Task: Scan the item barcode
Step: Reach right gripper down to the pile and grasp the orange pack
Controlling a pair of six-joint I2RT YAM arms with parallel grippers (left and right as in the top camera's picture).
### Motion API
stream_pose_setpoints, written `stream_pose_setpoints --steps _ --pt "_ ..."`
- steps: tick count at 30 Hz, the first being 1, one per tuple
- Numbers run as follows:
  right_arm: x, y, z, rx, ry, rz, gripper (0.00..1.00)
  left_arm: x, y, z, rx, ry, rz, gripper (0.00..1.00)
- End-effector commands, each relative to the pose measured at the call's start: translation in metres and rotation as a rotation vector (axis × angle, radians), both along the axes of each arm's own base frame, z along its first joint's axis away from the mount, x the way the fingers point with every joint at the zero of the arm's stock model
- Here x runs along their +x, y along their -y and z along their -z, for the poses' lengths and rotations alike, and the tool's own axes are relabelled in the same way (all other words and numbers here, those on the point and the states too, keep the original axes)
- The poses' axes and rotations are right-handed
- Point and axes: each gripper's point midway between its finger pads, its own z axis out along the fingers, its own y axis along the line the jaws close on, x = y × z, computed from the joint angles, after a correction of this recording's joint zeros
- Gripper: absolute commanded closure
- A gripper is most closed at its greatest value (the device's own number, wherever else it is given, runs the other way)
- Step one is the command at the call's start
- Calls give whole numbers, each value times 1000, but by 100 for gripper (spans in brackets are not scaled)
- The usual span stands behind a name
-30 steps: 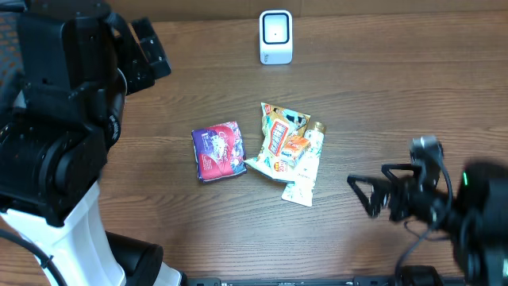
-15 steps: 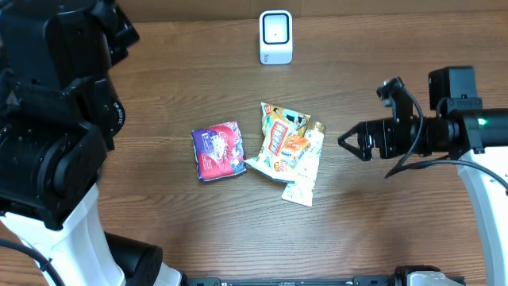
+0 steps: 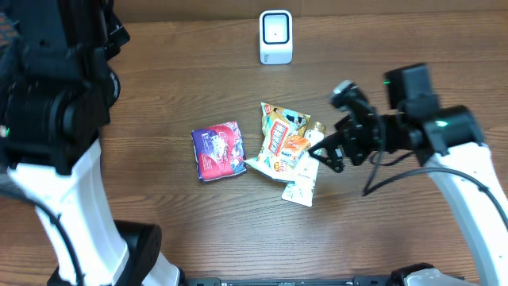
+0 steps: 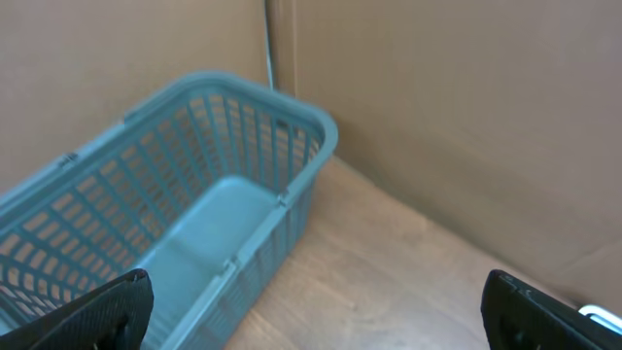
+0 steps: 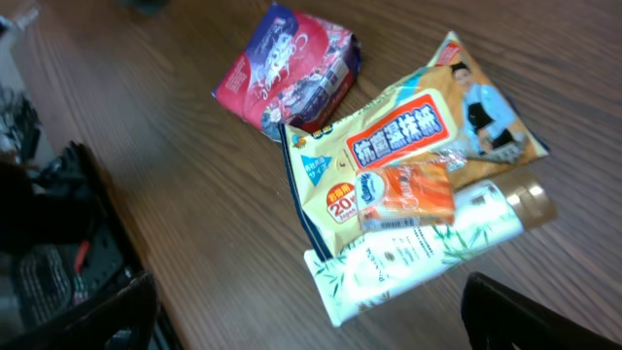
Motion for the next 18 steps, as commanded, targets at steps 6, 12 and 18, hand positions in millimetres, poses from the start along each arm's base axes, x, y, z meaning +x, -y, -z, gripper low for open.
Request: stream_pose_setpoints --steps 6,12,18 --pt "42 15 86 -297 -146 186 0 27 13 50 -92 -161 73 0" --pt "58 8 100 -340 -205 147 0 35 18 59 -110 -183 89 0" --pt "70 -12 93 -360 -123 74 0 37 18 61 -109 -188 88 0"
